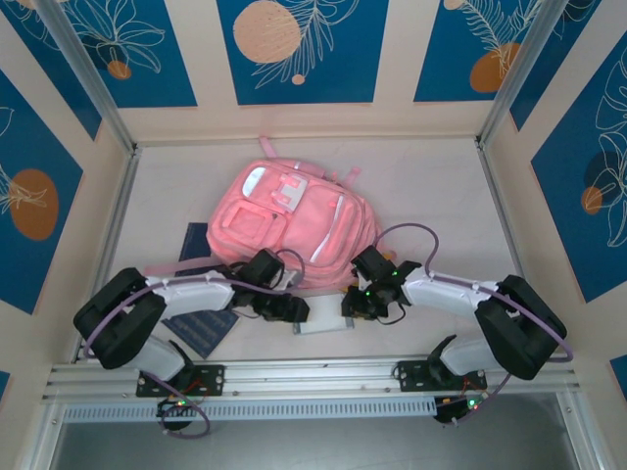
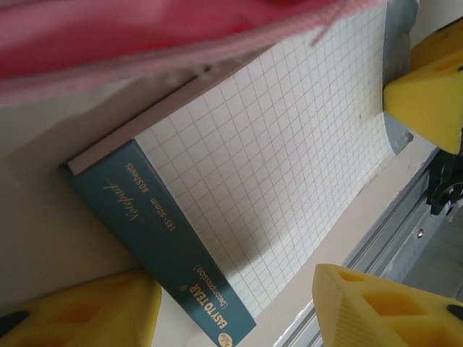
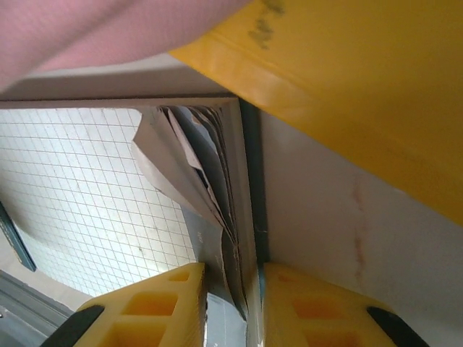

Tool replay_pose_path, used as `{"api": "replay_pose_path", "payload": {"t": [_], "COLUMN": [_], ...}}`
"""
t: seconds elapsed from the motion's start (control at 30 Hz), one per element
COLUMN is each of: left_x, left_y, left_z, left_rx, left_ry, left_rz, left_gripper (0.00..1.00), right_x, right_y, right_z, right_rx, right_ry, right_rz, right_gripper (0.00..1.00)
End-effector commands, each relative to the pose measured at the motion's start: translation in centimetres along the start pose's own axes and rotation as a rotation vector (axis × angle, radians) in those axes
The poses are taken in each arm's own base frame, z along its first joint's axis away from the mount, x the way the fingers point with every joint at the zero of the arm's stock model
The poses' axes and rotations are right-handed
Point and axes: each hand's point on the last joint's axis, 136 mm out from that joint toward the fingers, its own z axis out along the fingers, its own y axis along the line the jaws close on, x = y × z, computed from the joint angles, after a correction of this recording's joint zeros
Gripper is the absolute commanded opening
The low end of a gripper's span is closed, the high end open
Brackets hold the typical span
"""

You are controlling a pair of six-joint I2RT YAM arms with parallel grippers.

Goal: Pack the student bag
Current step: Pick up the book from the bottom-center of the table.

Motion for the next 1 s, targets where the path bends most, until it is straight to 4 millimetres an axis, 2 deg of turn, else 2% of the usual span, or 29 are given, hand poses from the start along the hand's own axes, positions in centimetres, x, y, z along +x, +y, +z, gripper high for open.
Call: {"api": "replay_pose_path", "payload": {"t": [0.0,0.23,0.6,0.97], "left_x": [-1.7,-1.3,-2.2,-2.4], "left_y": [-3.4,-4.2,-6.8,-7.9], "left_z": [-1.4,-1.5,-4.7,-5.2], "left_rx": [0.149,0.234,0.326,0.398], "left_ry": [-0.065,-0.058,-0.147,-0.157], "left_rz": [0.068,0.043,0.072,0.064], "left_gripper": [0.58,0.58,0.58,0.52], "right_x": [1.8,1.6,1.7,1.9], "right_y": [0.0,0.1,-0.2,-0.6], "right_z": [2.4,2.2,2.2,2.2], "right_rx": [-0.022,-0.018,-0.012,-0.008], "right_ry": [0.077,0.065,0.059,0.056], "right_rz": [-0.016,-0.025,-0.034,-0.041], "right_gripper": [0.23,0.23,0.23,0.23]}}
